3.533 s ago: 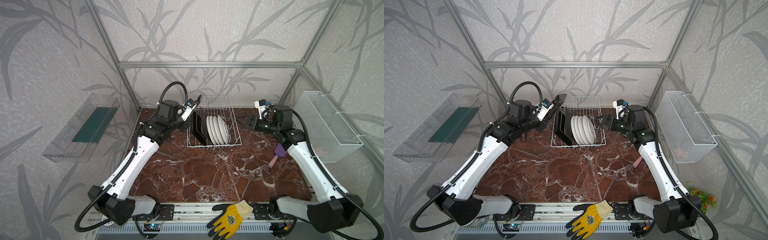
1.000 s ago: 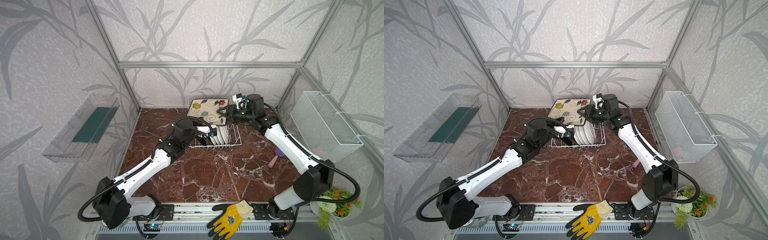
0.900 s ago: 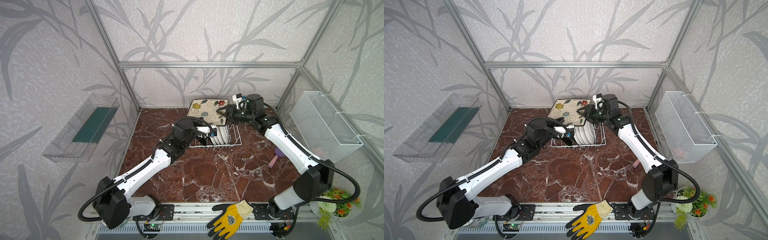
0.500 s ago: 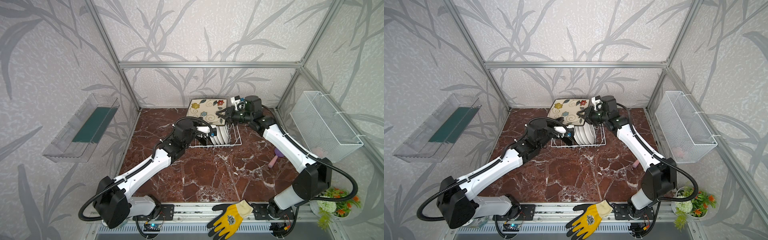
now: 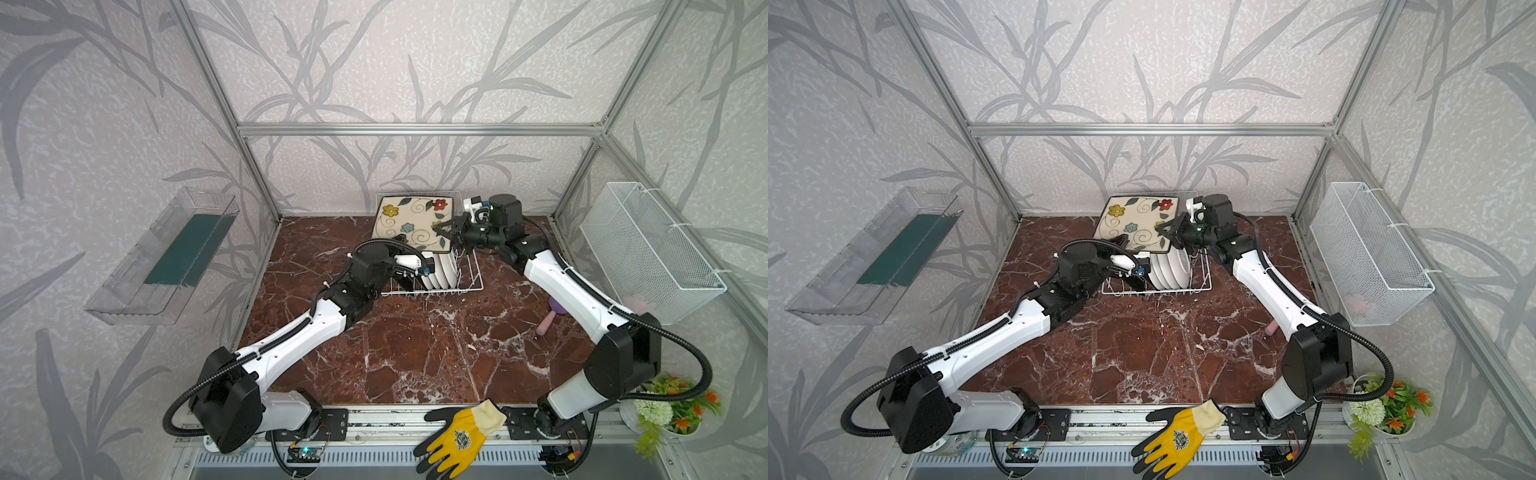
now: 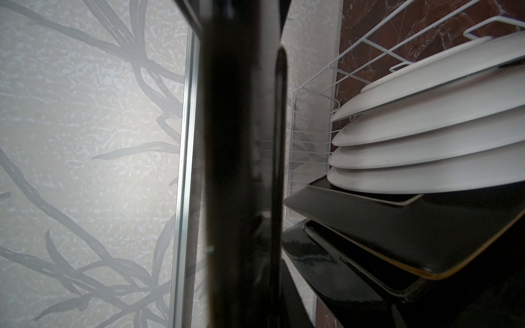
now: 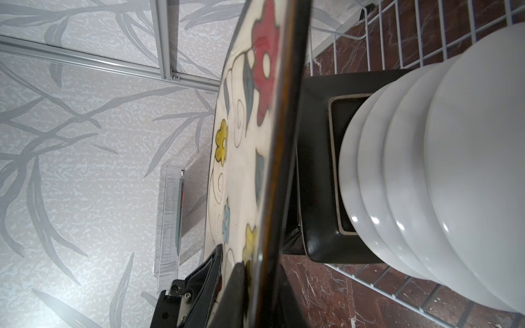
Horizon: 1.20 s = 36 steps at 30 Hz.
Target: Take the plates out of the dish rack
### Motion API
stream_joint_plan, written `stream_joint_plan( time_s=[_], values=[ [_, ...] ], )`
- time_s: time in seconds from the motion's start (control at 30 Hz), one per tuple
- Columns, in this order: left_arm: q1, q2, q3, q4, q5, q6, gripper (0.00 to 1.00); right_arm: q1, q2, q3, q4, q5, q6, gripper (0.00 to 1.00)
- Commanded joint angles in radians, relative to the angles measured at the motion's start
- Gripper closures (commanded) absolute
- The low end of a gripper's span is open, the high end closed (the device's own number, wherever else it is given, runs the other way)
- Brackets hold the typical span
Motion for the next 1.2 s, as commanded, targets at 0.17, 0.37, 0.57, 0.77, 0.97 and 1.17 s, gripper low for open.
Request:
stream_joint_plan(
  time_s=[0.17, 0.37, 0.57, 0.77, 0.97, 1.17],
  values=[
    [0.0, -0.062, 0.065, 0.201, -0.015, -0.1, 0.51, -0.022, -0.045, -0.05, 0.19, -0.006, 0.028, 1.0],
    [0.001, -0.075, 0.062, 0.154, -0.04, -0.117, 0.29, -0.032, -0.066, -0.059, 0.275, 0.011, 0.084, 1.0],
    [0.003, -0.115, 0.053, 0.084, -0.064, -0.183, 0.01, -0.059, -0.078, -0.079, 0.349, 0.021, 0.121, 1.0],
    [0.018, -0.17, 0.048, -0.03, -0.038, -0.324, 0.01, -0.093, -0.086, -0.08, 0.365, 0.019, 0.119, 1.0],
    [0.099, -0.253, 0.048, -0.144, 0.082, -0.56, 0.01, -0.131, -0.101, -0.085, 0.358, 0.011, 0.102, 1.0],
    [0.264, -0.268, 0.159, -0.31, 0.274, -0.914, 0.01, -0.18, -0.117, -0.106, 0.389, -0.027, 0.06, 1.0]
  ],
)
